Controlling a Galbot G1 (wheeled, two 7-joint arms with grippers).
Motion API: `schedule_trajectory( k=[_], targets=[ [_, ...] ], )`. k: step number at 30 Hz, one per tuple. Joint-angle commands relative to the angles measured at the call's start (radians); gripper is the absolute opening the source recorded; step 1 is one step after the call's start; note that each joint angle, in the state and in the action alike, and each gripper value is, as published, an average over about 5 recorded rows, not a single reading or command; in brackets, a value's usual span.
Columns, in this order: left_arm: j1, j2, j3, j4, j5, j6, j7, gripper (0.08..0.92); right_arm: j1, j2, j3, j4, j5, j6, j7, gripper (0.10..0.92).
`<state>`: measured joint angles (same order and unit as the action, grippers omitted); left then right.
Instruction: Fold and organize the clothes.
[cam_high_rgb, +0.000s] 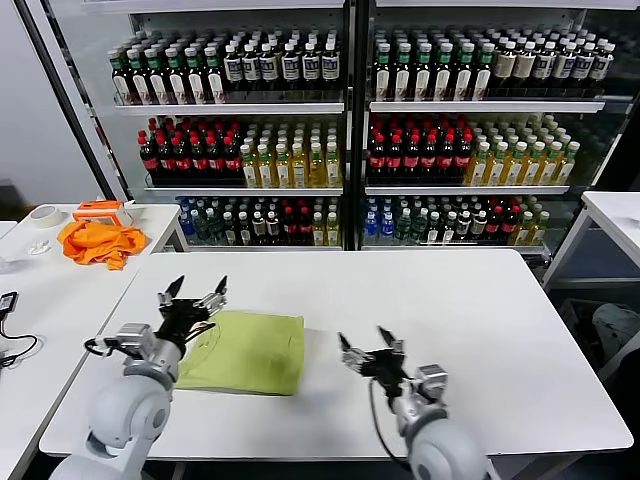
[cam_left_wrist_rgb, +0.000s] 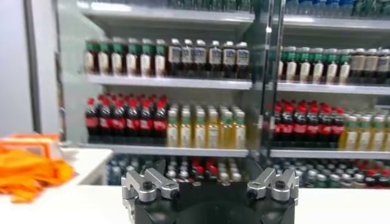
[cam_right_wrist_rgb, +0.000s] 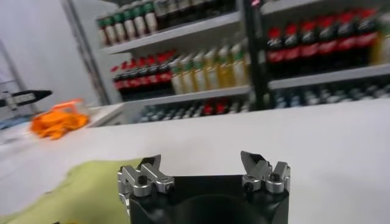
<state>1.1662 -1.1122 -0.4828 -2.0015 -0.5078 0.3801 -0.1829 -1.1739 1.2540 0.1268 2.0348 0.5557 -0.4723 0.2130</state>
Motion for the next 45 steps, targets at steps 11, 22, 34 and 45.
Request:
schedule_trajectory(
  k=[11,22,34,45],
  targets=[
    [0.11,-0.021,-0.079,-0.045,0.068,-0.013,0.044,0.822,0.354,0.169,-0.219,-0.443,0.098,-0.032,-0.002,0.823],
    [0.132,-0.037,-0.083,-0.046,0.073,-0.01,0.044,0.823,0.383,0.18,-0.244,-0.499,0.116,-0.043,-0.05,0.62],
    [0.134,-0.04,-0.079,-0.029,0.077,-0.012,0.046,0.823,0.352,0.113,-0.144,-0.35,0.067,-0.064,-0.001,0.274],
    [0.117,-0.039,-0.06,0.006,0.083,-0.015,0.047,0.823,0.323,-0.141,-0.008,-0.319,0.032,-0.065,-0.163,0.133]
  ],
)
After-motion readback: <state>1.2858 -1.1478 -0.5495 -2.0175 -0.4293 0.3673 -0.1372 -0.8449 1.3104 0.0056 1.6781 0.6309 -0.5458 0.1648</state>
